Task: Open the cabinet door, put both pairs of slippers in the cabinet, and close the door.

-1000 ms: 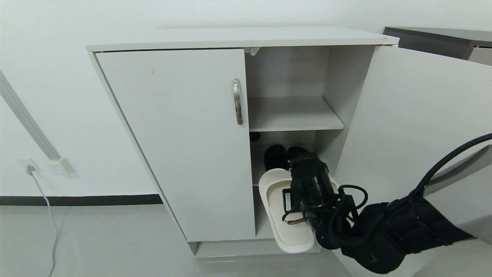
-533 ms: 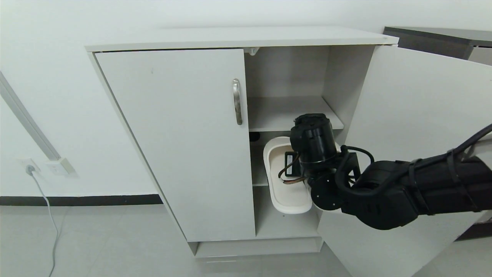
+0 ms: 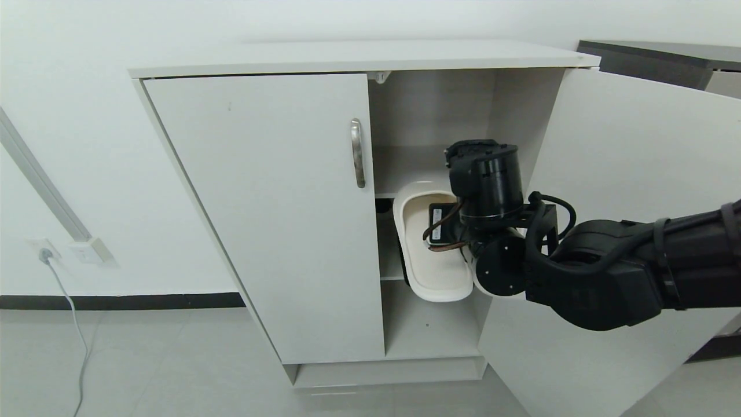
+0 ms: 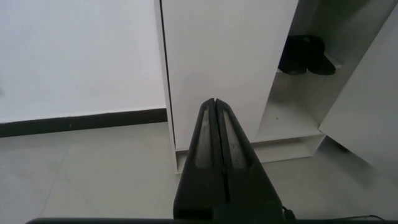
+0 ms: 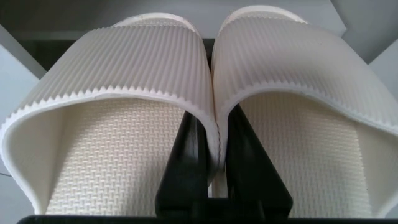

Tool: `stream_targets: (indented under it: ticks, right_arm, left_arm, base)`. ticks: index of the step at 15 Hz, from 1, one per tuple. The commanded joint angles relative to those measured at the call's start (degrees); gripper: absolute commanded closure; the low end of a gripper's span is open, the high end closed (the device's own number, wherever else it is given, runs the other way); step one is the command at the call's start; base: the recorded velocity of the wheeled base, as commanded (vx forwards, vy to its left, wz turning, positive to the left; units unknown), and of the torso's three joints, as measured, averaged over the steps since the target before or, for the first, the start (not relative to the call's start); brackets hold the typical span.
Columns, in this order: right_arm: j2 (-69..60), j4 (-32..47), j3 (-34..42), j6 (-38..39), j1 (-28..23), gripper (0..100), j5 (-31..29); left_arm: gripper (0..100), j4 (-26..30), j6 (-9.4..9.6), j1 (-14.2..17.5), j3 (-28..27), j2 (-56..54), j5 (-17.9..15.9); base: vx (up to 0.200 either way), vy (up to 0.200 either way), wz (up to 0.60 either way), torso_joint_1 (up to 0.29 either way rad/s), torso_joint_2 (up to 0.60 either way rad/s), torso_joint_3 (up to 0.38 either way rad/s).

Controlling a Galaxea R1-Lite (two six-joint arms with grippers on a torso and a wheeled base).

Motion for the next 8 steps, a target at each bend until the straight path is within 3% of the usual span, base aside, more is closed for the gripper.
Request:
stream_targets:
  ticks: [1, 6, 8]
  right_arm:
    - [-0.1, 0.1, -0.5, -0.2, 0.0, 100, 0.2]
    - [0.8, 0.1, -1.5, -0.8, -0.8, 100, 0.3]
    - [1.0, 0.1, -1.7, -0.8, -0.8, 100, 0.3]
  left_arm:
    - [100, -0.1, -0.03, 0.0, 0.0, 0.1, 0.0]
    - [100, 0.0, 0.14, 0.1, 0.0, 0.1, 0.0]
    - [100, 0.0, 0.14, 0.0, 0.0, 0.1, 0.0]
  base:
    - [0.000, 0.000, 0.00, 0.000, 0.00, 0.000]
    - [0.000, 0.000, 0.00, 0.000, 0.00, 0.000]
    - [0.200, 0.000, 0.00, 0.000, 0.00, 0.005]
